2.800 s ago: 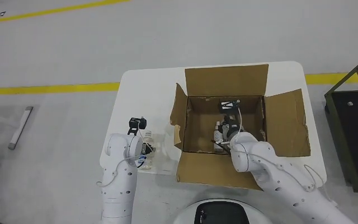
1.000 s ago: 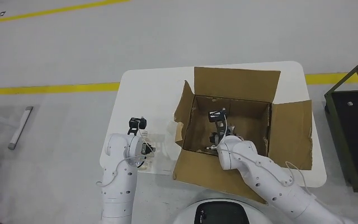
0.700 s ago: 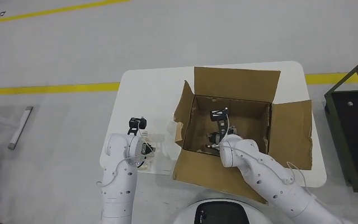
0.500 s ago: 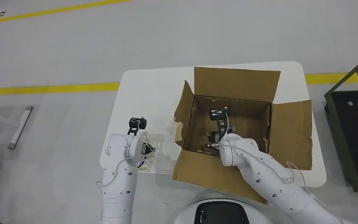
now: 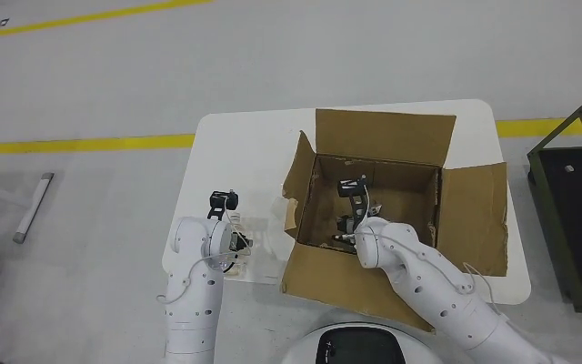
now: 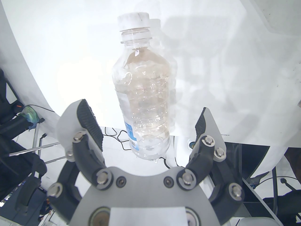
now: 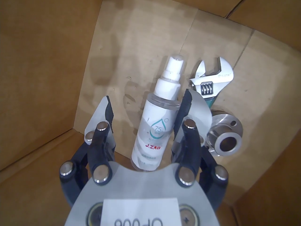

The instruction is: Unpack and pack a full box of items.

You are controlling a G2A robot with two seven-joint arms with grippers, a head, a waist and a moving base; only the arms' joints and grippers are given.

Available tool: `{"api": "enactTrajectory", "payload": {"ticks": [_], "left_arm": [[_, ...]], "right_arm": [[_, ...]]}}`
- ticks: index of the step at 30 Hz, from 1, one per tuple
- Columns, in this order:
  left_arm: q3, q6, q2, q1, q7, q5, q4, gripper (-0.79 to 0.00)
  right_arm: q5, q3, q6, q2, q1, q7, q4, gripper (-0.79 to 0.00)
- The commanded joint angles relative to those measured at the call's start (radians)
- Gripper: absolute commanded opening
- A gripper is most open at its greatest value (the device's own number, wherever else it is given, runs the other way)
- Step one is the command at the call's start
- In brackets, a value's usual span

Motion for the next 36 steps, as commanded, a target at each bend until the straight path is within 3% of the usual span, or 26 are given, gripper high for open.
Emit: {"api": "enactTrajectory", "payload": {"ticks": [1, 7, 10, 13, 14, 15, 21, 27, 32, 36], "left_arm": [[0.0, 0.0, 0.0, 0.0, 0.0, 0.0, 0.0, 0.0], [0.0, 0.0, 0.0, 0.0, 0.0, 0.0, 0.0, 0.0], [0.0, 0.0, 0.0, 0.0, 0.0, 0.0, 0.0, 0.0], [0.0, 0.0, 0.0, 0.0, 0.0, 0.0, 0.0, 0.0], [0.0, 0.0, 0.0, 0.0, 0.0, 0.0, 0.0, 0.0], [0.0, 0.0, 0.0, 0.0, 0.0, 0.0, 0.0, 0.0], [0.0, 0.0, 0.0, 0.0, 0.0, 0.0, 0.0, 0.0], [0.0, 0.0, 0.0, 0.0, 0.0, 0.0, 0.0, 0.0], [0.0, 0.0, 0.0, 0.0, 0.0, 0.0, 0.0, 0.0], [0.0, 0.0, 0.0, 0.0, 0.0, 0.0, 0.0, 0.0]], "right_arm": [[0.0, 0.003, -0.003, -0.002, 0.0, 0.0, 0.004, -0.228], [-0.001, 0.011, -0.014, -0.008, 0.002, 0.01, 0.014, -0.219], [-0.003, 0.015, -0.019, -0.01, 0.003, 0.014, 0.019, -0.299], [-0.003, 0.02, -0.023, -0.013, 0.004, 0.019, 0.023, -0.563], [-0.002, 0.023, -0.025, -0.014, 0.004, 0.019, 0.023, -0.72], [0.001, 0.026, -0.025, -0.014, 0.004, 0.019, 0.021, -0.785], [0.046, 0.081, -0.025, -0.014, -0.021, -0.004, -0.041, -0.785], [0.247, 0.234, -0.08, -0.005, -0.084, -0.038, -0.16, -0.785], [0.556, 0.419, -0.233, 0.003, -0.185, -0.128, -0.252, -0.785], [0.78, 0.531, -0.392, 0.01, -0.252, -0.135, -0.267, -0.785]]}}
